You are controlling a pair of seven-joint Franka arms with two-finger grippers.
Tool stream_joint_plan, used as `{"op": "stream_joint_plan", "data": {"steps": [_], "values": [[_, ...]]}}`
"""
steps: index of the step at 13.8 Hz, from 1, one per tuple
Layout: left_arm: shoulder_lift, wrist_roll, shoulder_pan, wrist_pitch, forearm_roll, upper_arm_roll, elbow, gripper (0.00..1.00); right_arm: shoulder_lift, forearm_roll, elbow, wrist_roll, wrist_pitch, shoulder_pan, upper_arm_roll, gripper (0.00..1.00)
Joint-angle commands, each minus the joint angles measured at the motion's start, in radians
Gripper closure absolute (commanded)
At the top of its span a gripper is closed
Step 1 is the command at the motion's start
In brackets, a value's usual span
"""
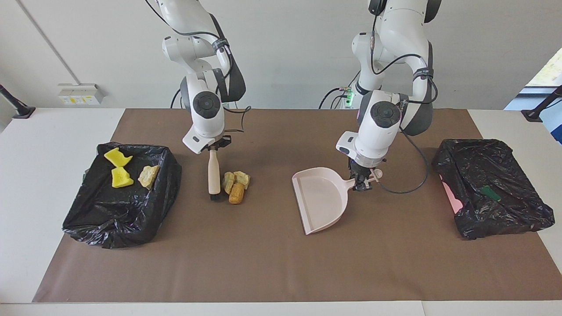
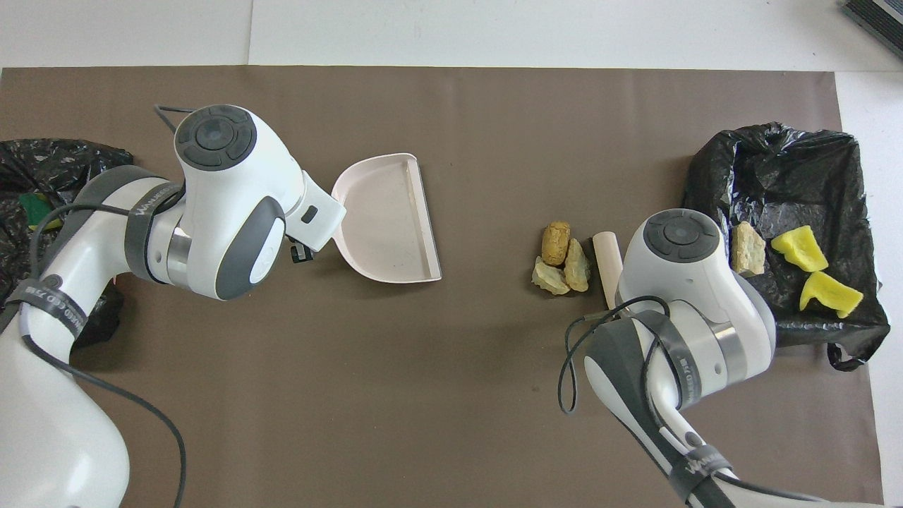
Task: Sweep and dump trash in bin
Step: 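Set the dustpan by bread with the left gripper while the right gripper aims brush, then sweep the bread chunks into the dustpan with the brush in the right gripper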
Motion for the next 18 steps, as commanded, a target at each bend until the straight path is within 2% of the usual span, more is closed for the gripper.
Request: {"op": "stream_joint_plan", "data": {"steps": [1, 3, 6, 10, 12, 15, 18], "values": [[-0.070, 0.015, -0.035, 0.091, 0.016, 0.008, -0.121, 1.00, 0.031, 0.023, 0.019, -0.022, 0.028, -0.002, 0.006, 1.00], [-0.100, 0.011, -0.064, 0.154, 0.014, 0.008, -0.188, 1.00, 0.062, 0.063, 0.026, -0.014, 0.059, 0.013, 0.011, 1.00], [-0.130, 0.012, -0.096, 0.168, 0.016, 0.009, -0.242, 1.00, 0.093, 0.196, 0.062, -0.011, 0.068, 0.088, 0.011, 1.00], [-0.139, 0.012, -0.095, 0.156, 0.016, 0.009, -0.254, 1.00, 0.103, 0.349, 0.065, -0.011, 0.089, 0.142, 0.022, 1.00], [-0.139, 0.012, -0.095, 0.156, 0.016, 0.009, -0.254, 1.00, 0.111, 0.458, 0.062, -0.016, 0.144, 0.171, 0.023, 1.00], [-0.154, 0.012, -0.086, 0.156, 0.016, 0.009, -0.283, 1.00, 0.140, 0.643, 0.142, -0.025, 0.148, 0.200, 0.025, 1.00], [-0.160, 0.017, -0.074, 0.156, 0.016, 0.009, -0.296, 1.00, 0.136, 0.643, 0.202, -0.011, 0.102, 0.199, 0.023, 1.00]]}}
